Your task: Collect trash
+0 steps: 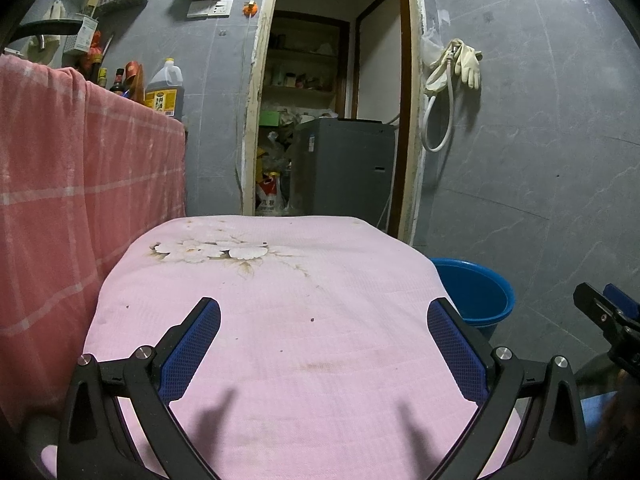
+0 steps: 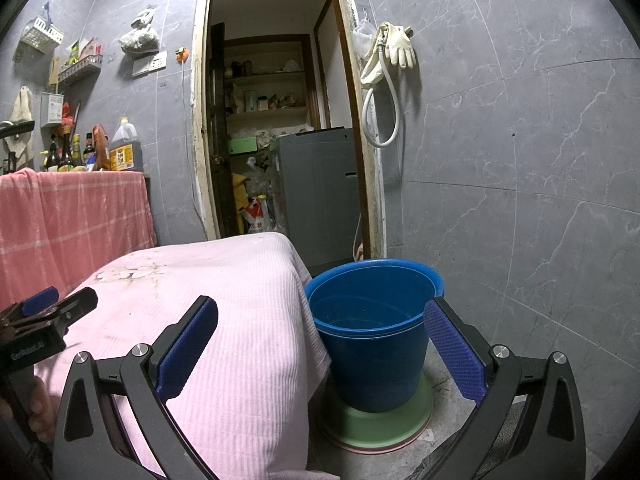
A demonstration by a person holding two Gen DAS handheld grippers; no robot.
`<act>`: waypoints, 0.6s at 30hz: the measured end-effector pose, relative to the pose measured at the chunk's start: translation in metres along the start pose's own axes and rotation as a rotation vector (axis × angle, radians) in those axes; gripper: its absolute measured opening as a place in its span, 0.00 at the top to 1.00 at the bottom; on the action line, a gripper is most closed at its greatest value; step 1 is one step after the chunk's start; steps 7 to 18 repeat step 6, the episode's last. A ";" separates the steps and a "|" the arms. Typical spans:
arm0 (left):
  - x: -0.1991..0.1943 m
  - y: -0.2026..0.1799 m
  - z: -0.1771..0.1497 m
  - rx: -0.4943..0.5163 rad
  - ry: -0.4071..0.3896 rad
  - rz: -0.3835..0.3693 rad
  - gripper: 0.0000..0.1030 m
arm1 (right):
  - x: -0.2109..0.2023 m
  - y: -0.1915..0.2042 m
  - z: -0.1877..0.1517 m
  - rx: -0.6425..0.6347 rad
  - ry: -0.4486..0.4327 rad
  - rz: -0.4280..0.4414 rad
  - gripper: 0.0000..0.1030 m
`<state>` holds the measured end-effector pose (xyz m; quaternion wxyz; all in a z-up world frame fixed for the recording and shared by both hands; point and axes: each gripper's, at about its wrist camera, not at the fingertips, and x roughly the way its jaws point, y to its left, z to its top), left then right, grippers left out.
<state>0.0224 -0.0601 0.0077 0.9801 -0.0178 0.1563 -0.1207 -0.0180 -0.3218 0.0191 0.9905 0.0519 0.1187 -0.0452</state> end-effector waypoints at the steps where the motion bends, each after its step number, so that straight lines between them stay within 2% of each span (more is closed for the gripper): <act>1: 0.000 0.000 0.000 0.000 -0.001 0.001 0.02 | 0.000 0.000 0.000 0.000 0.000 0.000 0.00; 18: 0.000 -0.001 -0.001 0.000 -0.001 0.004 0.02 | 0.000 0.000 0.000 0.001 0.001 0.000 0.00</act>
